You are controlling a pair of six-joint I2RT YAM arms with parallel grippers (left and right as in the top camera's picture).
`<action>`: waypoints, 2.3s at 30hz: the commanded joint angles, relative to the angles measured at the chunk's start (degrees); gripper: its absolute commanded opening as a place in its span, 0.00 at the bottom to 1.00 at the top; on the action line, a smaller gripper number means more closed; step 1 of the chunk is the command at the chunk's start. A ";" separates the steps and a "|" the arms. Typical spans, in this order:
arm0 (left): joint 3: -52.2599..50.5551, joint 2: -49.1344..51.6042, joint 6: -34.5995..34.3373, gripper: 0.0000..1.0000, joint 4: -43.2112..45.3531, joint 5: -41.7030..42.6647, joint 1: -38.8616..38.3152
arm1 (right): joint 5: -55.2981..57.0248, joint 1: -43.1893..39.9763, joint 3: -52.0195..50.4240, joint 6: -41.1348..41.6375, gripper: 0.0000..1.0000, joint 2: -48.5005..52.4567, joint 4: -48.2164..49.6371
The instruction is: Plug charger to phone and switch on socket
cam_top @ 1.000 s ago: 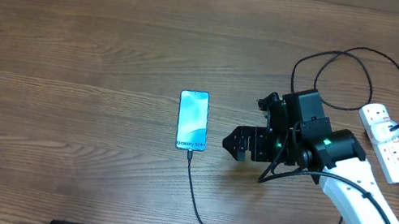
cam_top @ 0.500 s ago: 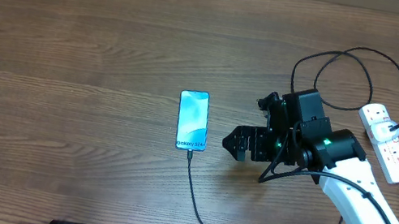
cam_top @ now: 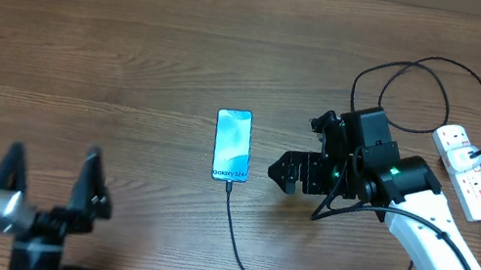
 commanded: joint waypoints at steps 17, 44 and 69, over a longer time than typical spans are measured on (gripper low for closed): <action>-27.71 -0.37 1.92 0.99 14.64 0.13 0.57 | 4.50 -0.15 0.26 -0.04 1.00 -1.01 -1.14; -31.56 0.07 16.28 1.00 14.23 3.19 0.57 | 6.32 -0.15 0.28 3.91 0.04 -1.01 1.97; -31.56 0.07 16.26 1.00 14.25 3.28 0.57 | 35.06 -26.27 0.50 31.30 0.04 -1.03 -8.90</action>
